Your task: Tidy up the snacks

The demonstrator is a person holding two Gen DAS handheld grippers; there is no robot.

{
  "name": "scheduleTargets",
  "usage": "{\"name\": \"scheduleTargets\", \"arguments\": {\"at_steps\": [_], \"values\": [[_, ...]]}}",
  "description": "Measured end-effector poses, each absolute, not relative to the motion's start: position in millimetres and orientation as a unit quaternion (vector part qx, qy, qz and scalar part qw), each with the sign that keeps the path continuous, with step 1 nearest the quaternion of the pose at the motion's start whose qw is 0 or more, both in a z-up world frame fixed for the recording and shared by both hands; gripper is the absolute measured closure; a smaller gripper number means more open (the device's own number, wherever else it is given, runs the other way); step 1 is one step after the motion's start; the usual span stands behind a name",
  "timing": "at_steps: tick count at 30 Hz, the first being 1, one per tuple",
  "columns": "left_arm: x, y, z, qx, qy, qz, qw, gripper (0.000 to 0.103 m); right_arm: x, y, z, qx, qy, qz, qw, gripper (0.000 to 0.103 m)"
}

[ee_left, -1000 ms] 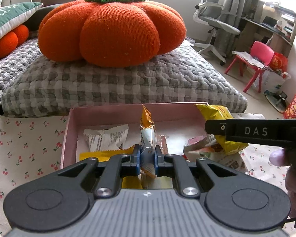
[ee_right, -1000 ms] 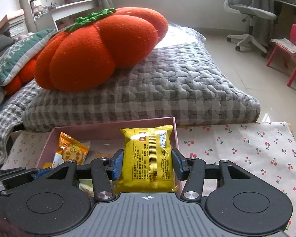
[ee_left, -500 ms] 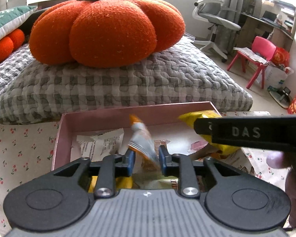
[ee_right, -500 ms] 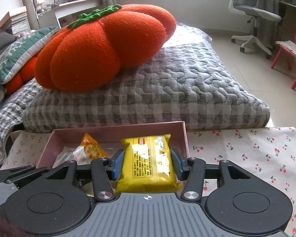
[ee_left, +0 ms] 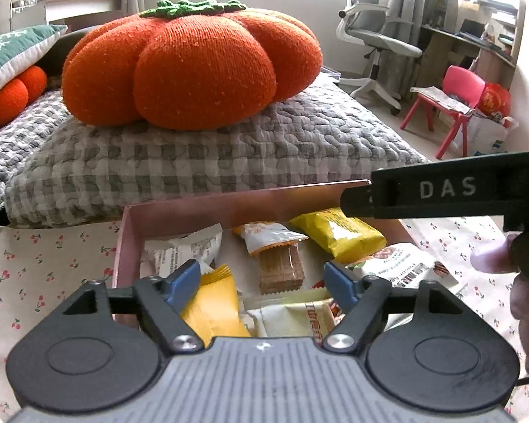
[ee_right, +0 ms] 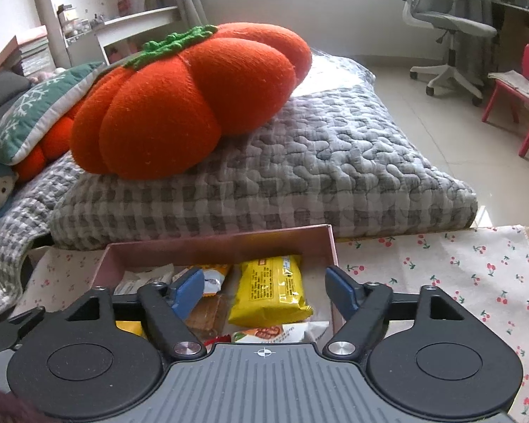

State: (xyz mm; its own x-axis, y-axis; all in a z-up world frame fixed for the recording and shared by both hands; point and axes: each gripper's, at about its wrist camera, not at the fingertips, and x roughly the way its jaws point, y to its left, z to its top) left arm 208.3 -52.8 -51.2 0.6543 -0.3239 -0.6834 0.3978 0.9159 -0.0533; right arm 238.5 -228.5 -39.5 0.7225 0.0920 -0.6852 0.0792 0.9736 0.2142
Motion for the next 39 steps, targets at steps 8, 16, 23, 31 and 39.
{"name": "scheduleTargets", "arguments": {"at_steps": [8, 16, 23, 31, 39], "values": [[194.5, -38.5, -43.6, 0.037, 0.375, -0.192, 0.906, 0.011, 208.5, -233.1, -21.1, 0.112, 0.362, -0.001, 0.925, 0.011], [171.9, -19.0, -39.1, 0.031, 0.381, -0.173, 0.908, 0.000, 169.0, -247.6, -10.6, 0.125, 0.359, -0.013, 0.925, 0.010], [144.6, -7.0, -41.9, 0.034, 0.391, -0.161, 0.906, 0.000, 133.5, -249.4, -12.4, 0.119, 0.363, -0.017, 0.924, 0.009], [114.2, 0.0, -42.9, 0.049, 0.402, -0.148, 0.902, 0.000, 92.7, -249.0, -21.5, 0.135, 0.385, -0.027, 0.913, 0.009], [81.5, 2.0, -37.9, 0.065, 0.417, -0.133, 0.897, 0.000, 54.3, -230.2, -22.2, 0.105, 0.401, -0.038, 0.909, 0.009]]}}
